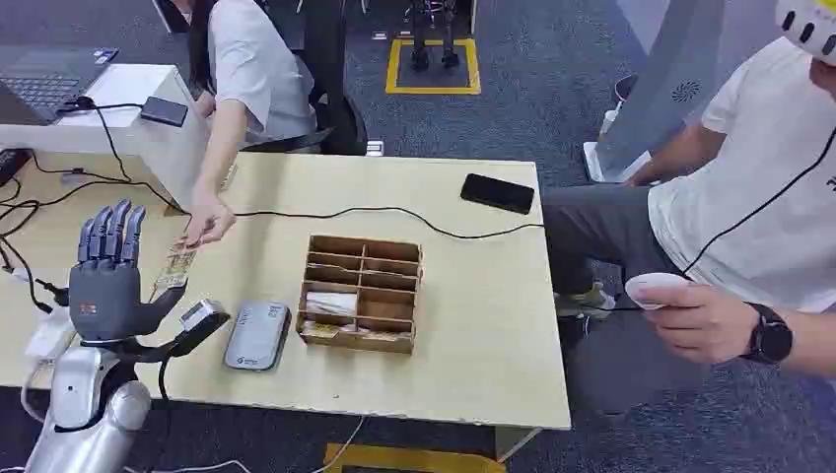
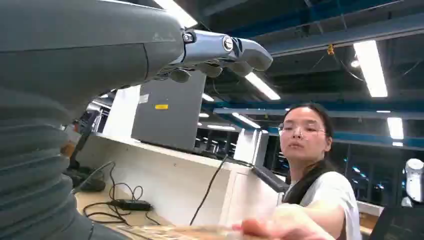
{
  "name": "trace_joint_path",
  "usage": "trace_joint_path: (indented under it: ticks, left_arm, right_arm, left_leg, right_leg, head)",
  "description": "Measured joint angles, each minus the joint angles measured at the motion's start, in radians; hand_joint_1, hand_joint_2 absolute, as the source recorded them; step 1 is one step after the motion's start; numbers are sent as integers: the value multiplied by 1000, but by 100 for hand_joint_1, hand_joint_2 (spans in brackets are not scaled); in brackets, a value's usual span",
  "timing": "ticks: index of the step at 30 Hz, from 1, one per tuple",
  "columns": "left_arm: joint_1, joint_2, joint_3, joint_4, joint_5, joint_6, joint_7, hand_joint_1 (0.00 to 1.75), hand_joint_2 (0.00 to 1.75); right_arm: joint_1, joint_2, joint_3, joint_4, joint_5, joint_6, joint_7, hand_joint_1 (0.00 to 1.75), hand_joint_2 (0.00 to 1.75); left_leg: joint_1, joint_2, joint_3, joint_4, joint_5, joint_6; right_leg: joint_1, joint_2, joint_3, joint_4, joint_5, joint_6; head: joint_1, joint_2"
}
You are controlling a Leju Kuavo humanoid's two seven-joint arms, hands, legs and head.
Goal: Pass the card to the sensor for recognition and then transmit it.
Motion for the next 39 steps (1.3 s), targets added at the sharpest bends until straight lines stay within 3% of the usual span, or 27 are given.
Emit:
trace_joint_path:
  ticks: [5,6,7,22,30,32,39]
  left_arm:
    - [0,3,0,3,-1,-3,4,0,175]
    - [0,4,0,4,-3,-4,5,161,175]
    - [0,4,0,6,-5,-6,6,175,175]
    - [-1,22,0,13,37,-31,12,175,175]
    - [-1,27,0,13,171,-98,-41,175,175]
    - [-1,27,0,13,205,-121,-47,175,175]
    - [-17,2,0,13,415,-368,15,175,175]
  right_arm:
    - [0,0,0,0,0,-1,0,0,175]
    - [0,0,0,0,0,-1,0,0,175]
    - [0,0,0,0,0,-1,0,0,175]
    - [0,0,0,0,0,-1,4,0,175]
    - [0,0,3,0,0,-1,3,0,175]
    - [0,0,3,0,0,-1,3,0,175]
    - [0,0,3,0,-3,-14,13,0,175]
  left_leg:
    - [0,0,0,0,0,0]
    - [0,0,0,0,0,0]
    - [0,0,0,0,0,0]
    - [0,0,0,0,0,0]
    - [0,0,0,0,0,0]
    - [0,0,0,0,0,0]
    - [0,0,0,0,0,0]
  right_leg:
    - [0,0,0,0,0,0]
    - [0,0,0,0,0,0]
    - [0,0,0,0,0,0]
    - [0,0,0,0,0,0]
    - [0,0,0,0,0,0]
    - [0,0,0,0,0,0]
    - [0,0,0,0,0,0]
  head:
    - [0,0]
    - [0,0]
    - [0,0]
    - [0,0]
    - [0,0]
    - [0,0]
    - [0,0]
